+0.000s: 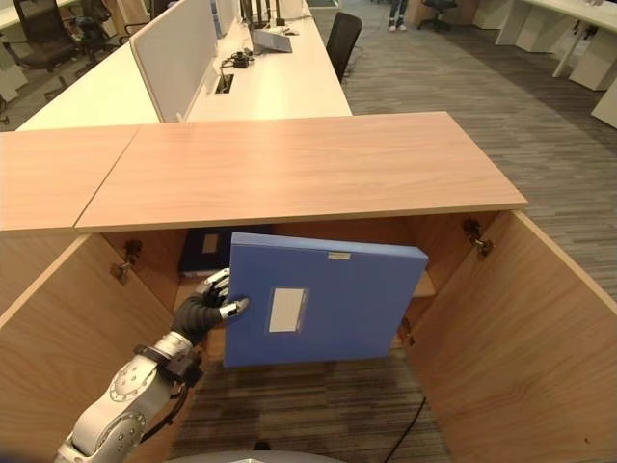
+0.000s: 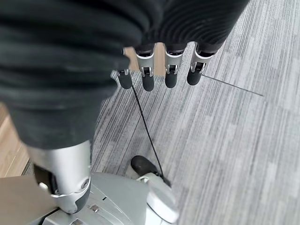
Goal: Put the empty folder in the office cabinet
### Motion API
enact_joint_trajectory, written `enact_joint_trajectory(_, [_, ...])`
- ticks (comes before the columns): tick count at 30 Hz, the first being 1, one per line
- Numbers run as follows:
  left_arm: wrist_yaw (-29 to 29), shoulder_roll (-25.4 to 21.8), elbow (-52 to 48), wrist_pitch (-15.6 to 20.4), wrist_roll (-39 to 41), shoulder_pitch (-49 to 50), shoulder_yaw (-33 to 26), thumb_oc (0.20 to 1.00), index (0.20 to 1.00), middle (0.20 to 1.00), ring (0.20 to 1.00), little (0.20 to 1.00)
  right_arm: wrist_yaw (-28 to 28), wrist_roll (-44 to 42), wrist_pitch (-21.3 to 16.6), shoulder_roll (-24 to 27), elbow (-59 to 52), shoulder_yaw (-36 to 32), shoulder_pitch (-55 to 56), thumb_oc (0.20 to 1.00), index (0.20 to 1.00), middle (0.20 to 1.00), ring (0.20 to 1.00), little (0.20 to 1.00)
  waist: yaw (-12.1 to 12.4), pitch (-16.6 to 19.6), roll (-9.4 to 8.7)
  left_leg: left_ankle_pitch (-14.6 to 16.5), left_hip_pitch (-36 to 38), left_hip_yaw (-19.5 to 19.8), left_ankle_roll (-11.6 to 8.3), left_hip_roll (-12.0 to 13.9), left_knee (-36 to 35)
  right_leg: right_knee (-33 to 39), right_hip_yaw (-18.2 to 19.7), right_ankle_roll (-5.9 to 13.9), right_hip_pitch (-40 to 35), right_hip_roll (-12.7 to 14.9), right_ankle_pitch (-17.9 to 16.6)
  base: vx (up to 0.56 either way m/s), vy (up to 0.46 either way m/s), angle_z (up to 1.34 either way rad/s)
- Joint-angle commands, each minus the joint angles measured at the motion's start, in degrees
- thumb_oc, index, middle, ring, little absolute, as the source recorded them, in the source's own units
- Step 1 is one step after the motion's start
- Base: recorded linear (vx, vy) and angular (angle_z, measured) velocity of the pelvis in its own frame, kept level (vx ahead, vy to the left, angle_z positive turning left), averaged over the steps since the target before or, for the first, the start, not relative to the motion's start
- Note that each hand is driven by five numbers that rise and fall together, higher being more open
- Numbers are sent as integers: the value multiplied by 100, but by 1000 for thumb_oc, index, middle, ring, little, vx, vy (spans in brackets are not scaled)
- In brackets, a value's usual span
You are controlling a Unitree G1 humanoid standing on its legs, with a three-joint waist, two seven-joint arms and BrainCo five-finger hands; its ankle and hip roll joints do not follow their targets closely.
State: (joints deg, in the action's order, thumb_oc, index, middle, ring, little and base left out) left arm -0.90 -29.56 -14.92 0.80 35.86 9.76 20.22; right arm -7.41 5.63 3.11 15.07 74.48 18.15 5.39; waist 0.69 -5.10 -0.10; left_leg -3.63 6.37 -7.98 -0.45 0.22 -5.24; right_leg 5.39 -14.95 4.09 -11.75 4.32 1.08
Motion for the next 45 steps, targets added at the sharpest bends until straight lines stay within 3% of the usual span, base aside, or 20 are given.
enact_joint_trajectory(1, [-13, 157, -202, 292, -386, 51, -279, 200, 200, 200, 200, 200, 73, -188, -62, -273, 242, 253, -240, 1000, 1000, 1000, 1000, 1000, 26, 69, -155, 711, 227, 395, 123, -181, 24, -39, -130, 105, 204, -107, -172, 0, 0, 0])
enact_joint_trajectory(8, [14, 164, 9, 311, -951, 293, -456, 200, 200, 200, 200, 200, -33, -890, -288, -332, -779, 298, -507, 1000, 1000, 1000, 1000, 1000, 72, 72, -134, 707, 219, 401, 128, -179, 24, -39, -106, 101, 220, -103, -167, 0, 0, 0])
enact_joint_trajectory(12, [137, 211, 200, 367, -1355, 391, -628, 200, 200, 200, 200, 200, -213, -974, -342, -54, -1899, 258, -590, 1000, 1000, 1000, 1000, 1000, 77, 85, -136, 709, 218, 390, 127, -173, 24, -39, -102, 92, 227, -95, -165, 8, 5, 0])
enact_joint_trajectory(13, [227, 462, 540, 308, -1538, 68, -78, 200, 200, 200, 200, 200, -756, -1007, -260, -1172, -1622, 1056, -2167, 1000, 1000, 1000, 1000, 1000, 215, 183, -84, 721, 228, 424, 141, -183, 24, -39, -72, 82, 216, -95, -176, 33, 12, -2])
enact_joint_trajectory(14, [385, 336, 789, 335, -1746, 24, -394, 200, 200, 200, 200, 200, -360, -954, -92, -369, -1712, 654, -1762, 1000, 1000, 1000, 1000, 1000, 201, 124, -141, 719, 244, 431, 120, -172, 24, -39, -108, 84, 183, -87, -150, 17, 7, -14])
enact_joint_trajectory(16, [328, 343, 717, 443, -1873, 100, -535, 200, 200, 200, 200, 200, -464, -815, -93, 265, -1578, 332, -1756, 1000, 1000, 1000, 1000, 1000, 239, 144, -171, 698, 214, 453, 108, -189, 24, -39, -134, 79, 194, -88, -157, 0, 0, 0])
enact_joint_trajectory(22, [262, 284, 657, 409, -2166, 110, -539, 200, 200, 200, 200, 200, -307, -391, -21, 216, -720, 784, -2846, 1000, 1000, 1000, 1000, 1000, 406, 115, -179, 686, 220, 475, 100, -183, 24, -39, -167, 73, 173, -89, -154, -9, -6, 9])
enact_joint_trajectory(26, [81, 60, 437, 447, -2521, 578, -882, 200, 200, 200, 200, 200, -19, 111, -59, 637, -2257, 904, -2402, 1000, 1000, 1000, 1000, 1000, 365, 95, -204, 706, 229, 448, 90, -159, 24, -39, -137, 68, 178, -105, -127, -10, -12, 2])
enact_joint_trajectory(31, [193, 197, 720, 474, -3195, 399, -1065, 200, 200, 200, 200, 200, -58, 430, -65, 1084, -3801, 521, -1712, 1000, 1000, 1000, 1000, 1000, 293, 85, -202, 704, 214, 486, 97, -158, 24, -39, -183, 60, 175, -100, -91, 4, -10, -3])
enact_joint_trajectory(38, [297, 200, 725, 509, -3673, 401, -1325, 200, 200, 200, 200, 200, -27, 843, -74, 1541, -4618, 208, -1590, 1000, 1000, 1000, 1000, 1000, 288, 77, -192, 701, 201, 477, 87, -155, 24, -39, -213, 64, 181, -85, -79, 0, 0, 0])
enact_joint_trajectory(45, [113, -166, 542, 577, -3771, 188, -1218, 200, 200, 200, 200, 200, 534, 1011, -230, 2072, -5347, 604, -2051, 1000, 1000, 1000, 1000, 1000, 321, 89, -225, 672, 193, 434, 58, -135, 24, -39, -222, 66, 166, -75, -86, 0, 0, 0])
